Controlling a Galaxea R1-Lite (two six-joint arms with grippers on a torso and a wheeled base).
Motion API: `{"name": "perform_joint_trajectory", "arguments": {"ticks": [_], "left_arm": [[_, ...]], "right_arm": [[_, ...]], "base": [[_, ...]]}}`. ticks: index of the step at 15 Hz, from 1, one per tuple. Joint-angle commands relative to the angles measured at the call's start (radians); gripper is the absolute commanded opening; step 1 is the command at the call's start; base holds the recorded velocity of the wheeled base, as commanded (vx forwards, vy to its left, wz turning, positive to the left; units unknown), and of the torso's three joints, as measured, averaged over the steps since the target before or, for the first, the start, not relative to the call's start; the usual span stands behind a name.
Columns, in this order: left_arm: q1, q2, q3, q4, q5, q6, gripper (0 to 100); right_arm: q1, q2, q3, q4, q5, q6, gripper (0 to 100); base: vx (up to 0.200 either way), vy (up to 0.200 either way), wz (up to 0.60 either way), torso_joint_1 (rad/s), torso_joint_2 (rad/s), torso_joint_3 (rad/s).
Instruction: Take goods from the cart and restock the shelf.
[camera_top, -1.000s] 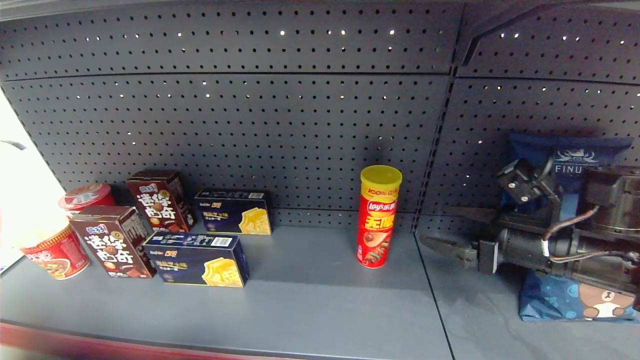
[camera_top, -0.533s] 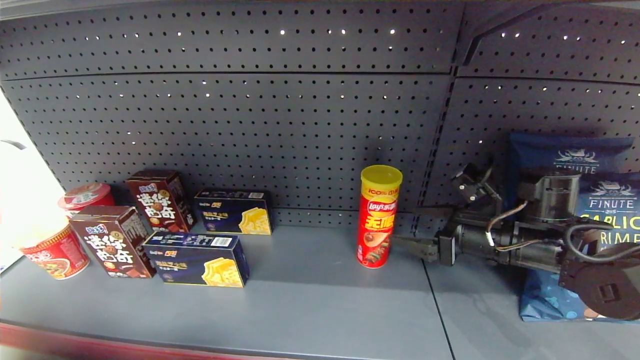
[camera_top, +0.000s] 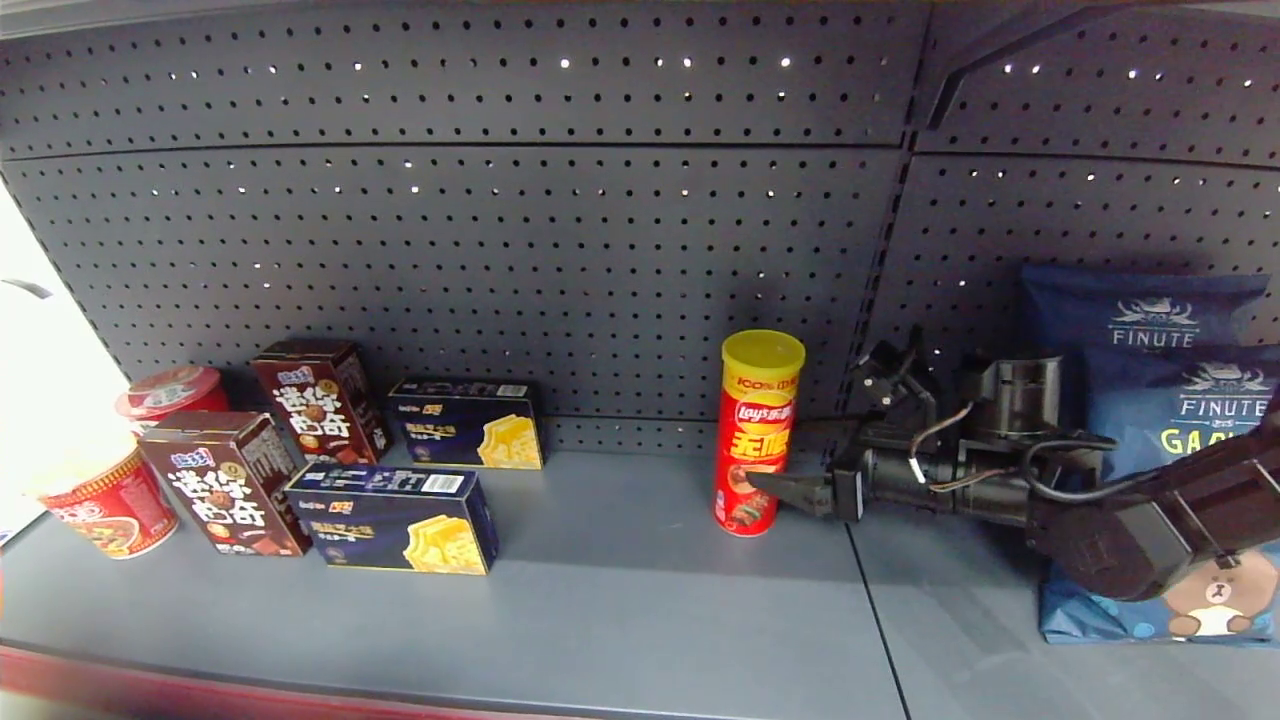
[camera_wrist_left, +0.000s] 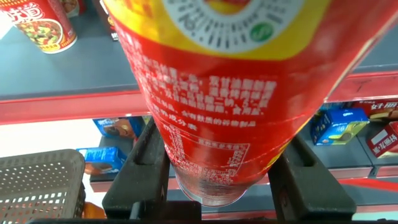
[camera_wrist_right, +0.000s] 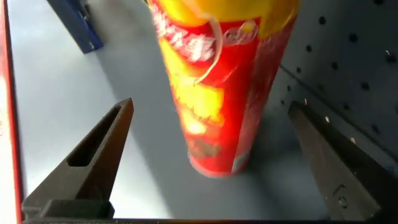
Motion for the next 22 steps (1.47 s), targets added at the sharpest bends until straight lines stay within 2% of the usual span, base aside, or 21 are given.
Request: {"name": "perform_joint_trajectory", "arguments": {"ticks": [1, 11, 12, 17, 22], "left_arm": [[0.001, -0.002, 0.0, 0.001, 0.001, 0.001, 0], [0.001, -0.001, 0.002, 0.002, 0.001, 0.001, 0], [0.001, -0.001, 0.002, 0.002, 0.001, 0.001, 0], [0.001, -0.004, 0.006, 0.002, 0.001, 0.001, 0], [0.001, -0.048, 0.039, 0.002, 0.001, 0.003, 0]], "right_arm": [[-0.002, 0.081, -0.042, -0.024, 0.019, 0.006, 100], [0.003, 0.208, -0.131, -0.054, 0.05, 0.035, 100], [0.003, 0.216, -0.134, -0.058, 0.059, 0.037, 0], [0.023, 0.148, -0.088, -0.074, 0.038, 0.051, 0], [0.072, -0.131, 0.099, -0.064, -0.088, 0.097, 0]], "base": [[0.0, 0.0, 0.0, 0.0, 0.0, 0.0], [0.0, 0.0, 0.0, 0.0, 0.0, 0.0], [0.0, 0.0, 0.0, 0.0, 0.0, 0.0], [0.0, 0.0, 0.0, 0.0, 0.0, 0.0], [0.0, 0.0, 0.0, 0.0, 0.0, 0.0]]}}
